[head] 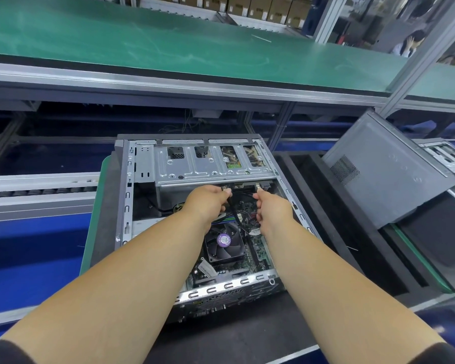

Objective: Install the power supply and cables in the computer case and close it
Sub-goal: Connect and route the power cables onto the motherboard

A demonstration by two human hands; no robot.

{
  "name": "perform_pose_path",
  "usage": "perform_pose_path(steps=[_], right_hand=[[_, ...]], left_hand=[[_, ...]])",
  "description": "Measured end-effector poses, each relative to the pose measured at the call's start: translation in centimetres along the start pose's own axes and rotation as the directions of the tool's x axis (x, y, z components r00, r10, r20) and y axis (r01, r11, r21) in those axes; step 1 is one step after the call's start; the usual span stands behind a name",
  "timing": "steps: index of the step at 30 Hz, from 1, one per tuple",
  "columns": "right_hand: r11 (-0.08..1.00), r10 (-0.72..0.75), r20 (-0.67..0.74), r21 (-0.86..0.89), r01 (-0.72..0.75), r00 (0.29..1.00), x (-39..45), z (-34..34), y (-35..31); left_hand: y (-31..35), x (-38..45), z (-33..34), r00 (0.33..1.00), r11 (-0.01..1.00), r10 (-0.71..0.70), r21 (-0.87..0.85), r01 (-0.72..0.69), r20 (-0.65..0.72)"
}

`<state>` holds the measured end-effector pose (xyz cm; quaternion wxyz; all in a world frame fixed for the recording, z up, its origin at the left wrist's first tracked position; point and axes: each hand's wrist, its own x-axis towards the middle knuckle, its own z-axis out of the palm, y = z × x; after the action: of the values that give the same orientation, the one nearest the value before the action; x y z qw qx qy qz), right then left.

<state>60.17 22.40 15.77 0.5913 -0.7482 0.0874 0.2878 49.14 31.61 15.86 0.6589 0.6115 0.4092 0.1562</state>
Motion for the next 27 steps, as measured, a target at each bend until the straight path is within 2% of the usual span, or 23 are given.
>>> perform_pose_path(steps=[3, 5, 7, 10, 12, 14, 18, 22, 27], right_hand=[[0.985, -0.014, 0.05, -0.171, 0.022, 0.999, -0.4, 0.1, -0.4], [0.943, -0.083, 0.093, -0.316, 0.109, 0.992, -1.0, -0.2, -0.4], [0.848, -0.284, 0.129, -0.429, 0.311, 0.95, -1.6, -0.8, 0.3], [0.657, -0.539, 0.184, -0.52, 0.547, 0.822, -2.3, -1.4, 0.9], [0.609, -0.611, 0.244, -0.463, 0.644, 0.753, -2.7, -1.2, 0.6], [0.635, -0.633, 0.301, -0.326, 0.7, 0.714, -3.2, -1.0, 0.5], [0.829, -0.497, 0.377, -0.058, 0.556, 0.781, -3.5, -0.6, 0.5], [0.874, -0.466, 0.361, 0.049, 0.483, 0.808, -3.0, -0.8, 0.3], [0.879, -0.468, 0.331, 0.082, 0.47, 0.819, -2.9, -0.7, 0.5]], left_hand=[[0.1, -0.4, 0.3, 0.995, 0.992, 0.096, 0.078, -0.097, 0.014], [0.3, -0.6, 0.4, 0.988, 0.983, 0.152, 0.108, -0.151, -0.006], [0.6, -0.7, 0.5, 0.979, 0.976, 0.201, 0.087, -0.199, -0.018], [0.9, -1.0, 0.3, 0.972, 0.971, 0.235, 0.037, -0.235, -0.012], [0.8, -1.1, 0.1, 0.975, 0.975, 0.221, 0.005, -0.221, 0.0], [0.7, -1.0, 0.1, 0.98, 0.98, 0.198, -0.025, -0.198, 0.016], [0.8, -1.1, 0.1, 0.984, 0.985, 0.13, -0.127, -0.114, 0.121], [1.1, -1.5, 0.2, 0.961, 0.974, 0.078, -0.224, -0.017, 0.266], [1.4, -1.8, 0.3, 0.951, 0.981, 0.097, -0.191, -0.042, 0.293]])
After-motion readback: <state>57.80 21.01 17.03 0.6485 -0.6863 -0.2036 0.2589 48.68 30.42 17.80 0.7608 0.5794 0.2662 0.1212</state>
